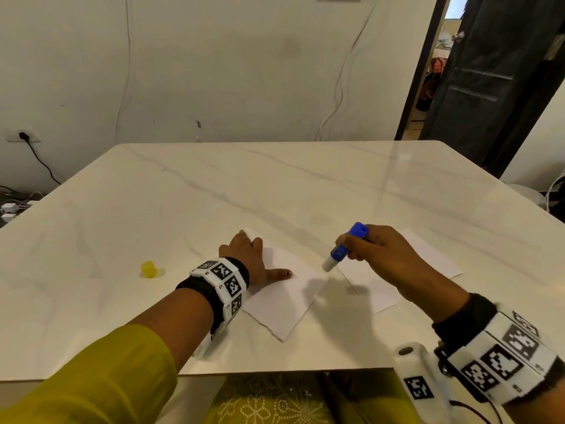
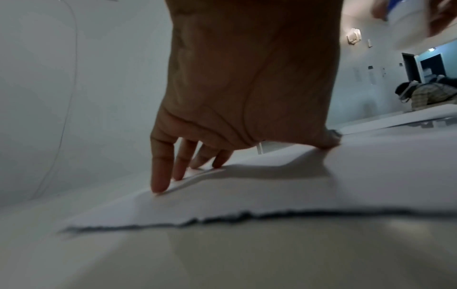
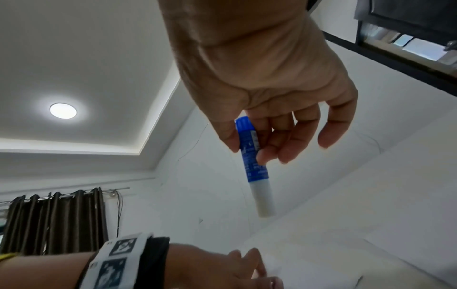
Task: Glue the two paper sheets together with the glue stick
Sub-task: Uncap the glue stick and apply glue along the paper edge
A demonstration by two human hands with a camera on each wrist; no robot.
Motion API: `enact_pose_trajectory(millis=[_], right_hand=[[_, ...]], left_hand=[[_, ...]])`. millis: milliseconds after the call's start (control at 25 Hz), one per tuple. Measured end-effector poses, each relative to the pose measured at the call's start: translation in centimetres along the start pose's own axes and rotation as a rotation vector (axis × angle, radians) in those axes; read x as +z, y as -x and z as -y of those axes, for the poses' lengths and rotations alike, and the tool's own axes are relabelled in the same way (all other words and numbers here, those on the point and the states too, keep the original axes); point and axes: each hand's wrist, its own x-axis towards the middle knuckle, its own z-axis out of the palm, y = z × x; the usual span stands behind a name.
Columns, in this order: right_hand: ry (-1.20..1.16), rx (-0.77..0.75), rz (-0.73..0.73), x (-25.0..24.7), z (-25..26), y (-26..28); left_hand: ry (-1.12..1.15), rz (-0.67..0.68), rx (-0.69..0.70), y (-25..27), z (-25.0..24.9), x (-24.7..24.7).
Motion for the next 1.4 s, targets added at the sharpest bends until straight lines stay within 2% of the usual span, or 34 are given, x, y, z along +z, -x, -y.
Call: enact_pose_trajectory(millis=[120, 240, 320, 360, 440, 480, 560, 760, 920, 1160, 1400], right_hand=[[-0.044, 0.045, 0.017, 0.8, 0.5, -3.0], [0.005, 0.071, 0.013, 1.6, 0.3, -5.9], [0.043, 0.079, -0.004, 1.7, -0.2, -7.3], [0.058, 0.082, -0.011, 1.7, -0.4, -7.9], [0.084, 0.095, -0.017, 1.7, -0.9, -8.8], [0.094, 0.103, -0.017, 1.7, -1.1, -9.0], [0.106, 0.116, -0.02, 1.7, -1.5, -9.5], [0.19, 0.092, -0.049, 2.3, -2.3, -10.2], [0.309, 0.051, -0.031, 3.0, -2.5, -10.7], [0.46, 0.077, 0.015, 3.8, -2.0, -10.8], [0.526, 0.074, 0.044, 4.0, -1.6, -10.6]], left_hand=[[0.067, -0.032, -0.135, 0.2, -0.1, -0.3], [-0.023, -0.24, -0.078, 1.1, -0.7, -1.8], [-0.125, -0.349, 0.1, 1.5, -0.8, -2.4], [-0.145, -0.334, 0.256, 1.4, -0.9, -2.4], [-0.075, -0.127, 0.531, 1.1, -1.1, -1.9], [-0.029, 0.002, 0.575, 1.0, -1.2, -1.7], [-0.015, 0.132, 0.554, 0.8, -1.4, -1.1], [-0.041, 0.062, 0.507, 0.5, -2.4, -0.7], [-0.059, 0.075, 0.474, 0.7, -3.1, -0.7], [-0.133, 0.072, 0.482, 0.8, -3.2, -0.7], [-0.136, 0.074, 0.485, 0.7, -3.1, -0.9]])
